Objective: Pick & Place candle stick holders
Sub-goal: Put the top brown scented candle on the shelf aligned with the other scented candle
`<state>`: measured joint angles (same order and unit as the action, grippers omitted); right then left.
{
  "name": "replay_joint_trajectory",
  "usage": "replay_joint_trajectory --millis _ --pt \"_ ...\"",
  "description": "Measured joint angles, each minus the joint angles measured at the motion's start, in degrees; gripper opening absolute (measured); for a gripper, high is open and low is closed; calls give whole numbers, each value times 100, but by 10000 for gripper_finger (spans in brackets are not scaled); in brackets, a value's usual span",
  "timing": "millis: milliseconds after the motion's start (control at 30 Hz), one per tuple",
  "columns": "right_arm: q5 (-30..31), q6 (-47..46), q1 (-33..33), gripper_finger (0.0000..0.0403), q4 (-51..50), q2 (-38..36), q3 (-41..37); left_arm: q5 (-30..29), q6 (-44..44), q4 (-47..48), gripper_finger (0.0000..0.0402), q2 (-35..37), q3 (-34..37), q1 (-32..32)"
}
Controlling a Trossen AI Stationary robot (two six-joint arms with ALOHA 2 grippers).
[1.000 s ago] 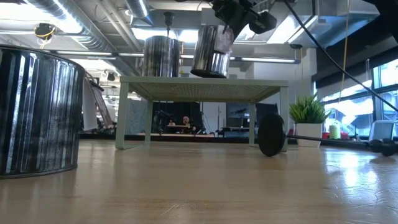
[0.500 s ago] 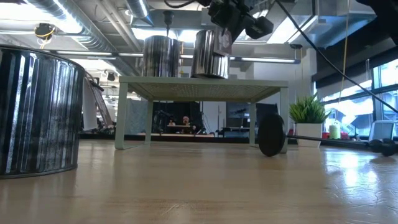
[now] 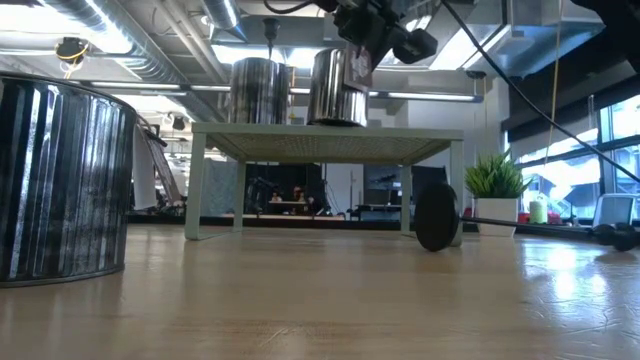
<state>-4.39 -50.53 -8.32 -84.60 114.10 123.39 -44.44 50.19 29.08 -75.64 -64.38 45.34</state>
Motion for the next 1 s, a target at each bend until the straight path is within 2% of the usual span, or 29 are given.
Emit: replay_joint_trajectory --millis 533,800,1000 --pt "263 90 -2 15 128 -4 1 -3 28 -9 2 0 0 0" --pt "555 151 -5 15 -47 -4 366 -69 68 -13 2 0 0 0" --pt "533 177 -4 15 -122 -11 457 -85 109 -13 2 0 0 0"
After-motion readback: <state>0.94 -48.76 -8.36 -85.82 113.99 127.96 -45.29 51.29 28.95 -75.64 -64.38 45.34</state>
